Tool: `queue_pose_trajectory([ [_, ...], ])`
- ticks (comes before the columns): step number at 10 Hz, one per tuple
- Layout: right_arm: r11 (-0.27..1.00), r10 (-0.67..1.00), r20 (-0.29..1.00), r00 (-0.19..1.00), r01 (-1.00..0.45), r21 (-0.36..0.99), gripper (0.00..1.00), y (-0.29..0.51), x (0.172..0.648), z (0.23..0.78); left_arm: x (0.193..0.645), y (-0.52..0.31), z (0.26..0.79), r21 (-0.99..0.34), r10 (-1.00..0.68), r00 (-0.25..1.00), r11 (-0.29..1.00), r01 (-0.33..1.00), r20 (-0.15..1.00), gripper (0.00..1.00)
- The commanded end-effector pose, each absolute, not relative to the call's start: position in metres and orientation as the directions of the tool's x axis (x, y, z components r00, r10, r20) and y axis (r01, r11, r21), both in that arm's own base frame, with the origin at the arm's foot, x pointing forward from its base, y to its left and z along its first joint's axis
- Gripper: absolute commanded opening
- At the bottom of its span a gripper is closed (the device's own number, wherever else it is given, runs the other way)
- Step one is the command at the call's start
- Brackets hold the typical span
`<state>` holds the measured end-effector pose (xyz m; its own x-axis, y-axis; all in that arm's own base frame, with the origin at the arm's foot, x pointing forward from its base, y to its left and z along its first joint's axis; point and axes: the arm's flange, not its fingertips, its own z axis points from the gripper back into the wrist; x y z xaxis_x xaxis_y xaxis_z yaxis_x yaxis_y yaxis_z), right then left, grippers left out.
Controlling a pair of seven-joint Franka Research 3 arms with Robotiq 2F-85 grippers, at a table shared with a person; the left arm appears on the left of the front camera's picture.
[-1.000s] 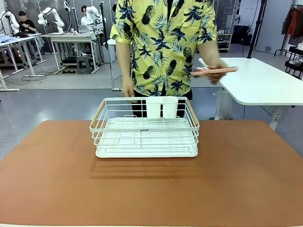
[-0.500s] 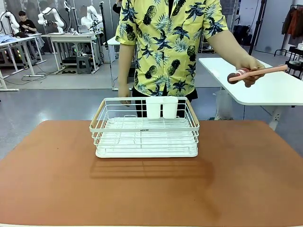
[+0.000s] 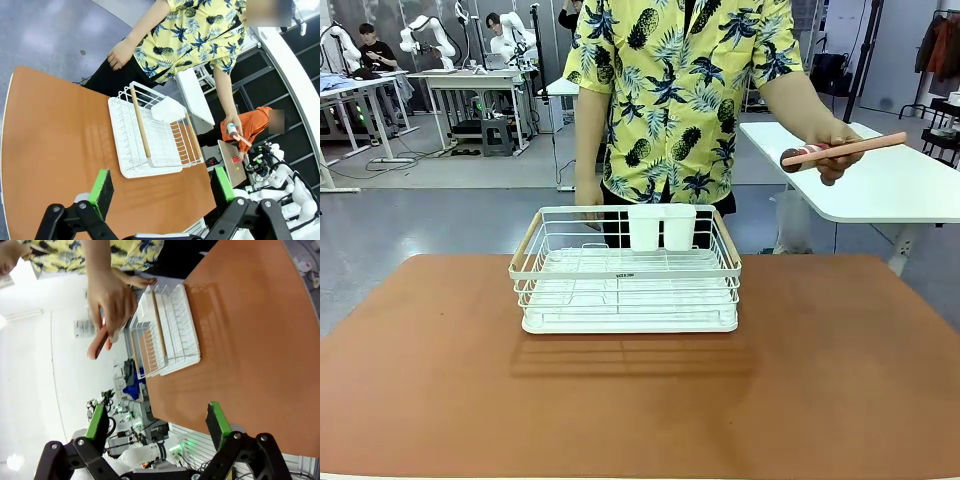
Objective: Clean the table.
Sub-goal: Pick up the Lint Roller when the human hands it over.
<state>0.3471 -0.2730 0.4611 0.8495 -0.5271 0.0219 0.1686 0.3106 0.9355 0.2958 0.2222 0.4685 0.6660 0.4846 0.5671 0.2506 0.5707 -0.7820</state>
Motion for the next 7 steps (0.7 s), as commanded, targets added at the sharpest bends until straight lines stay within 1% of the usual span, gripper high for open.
queue_pose_trajectory([
  [1,0.310,-0.573,-0.077,0.816,0.303,0.901,1.00,-0.248,0.338,0.495,0.296,0.223,0.469,-0.783,0.487,0.664,0.569,0.252,0.568,1.00],
  [3,0.311,-0.590,-0.147,0.794,0.392,0.866,1.00,-0.220,0.340,0.519,0.296,0.223,0.469,-0.783,0.487,0.664,0.569,0.252,0.568,1.00],
  [5,0.273,-0.610,-0.174,0.773,0.411,0.870,1.00,-0.177,0.348,0.529,0.296,0.223,0.469,-0.783,0.487,0.664,0.569,0.252,0.568,1.00],
  [6,0.298,-0.636,-0.127,0.761,0.395,0.869,1.00,-0.161,0.350,0.531,0.296,0.223,0.469,-0.783,0.487,0.664,0.569,0.252,0.568,1.00],
  [7,0.307,-0.646,-0.122,0.754,0.403,0.862,1.00,-0.145,0.351,0.532,0.296,0.223,0.469,-0.783,0.487,0.664,0.569,0.252,0.568,1.00],
])
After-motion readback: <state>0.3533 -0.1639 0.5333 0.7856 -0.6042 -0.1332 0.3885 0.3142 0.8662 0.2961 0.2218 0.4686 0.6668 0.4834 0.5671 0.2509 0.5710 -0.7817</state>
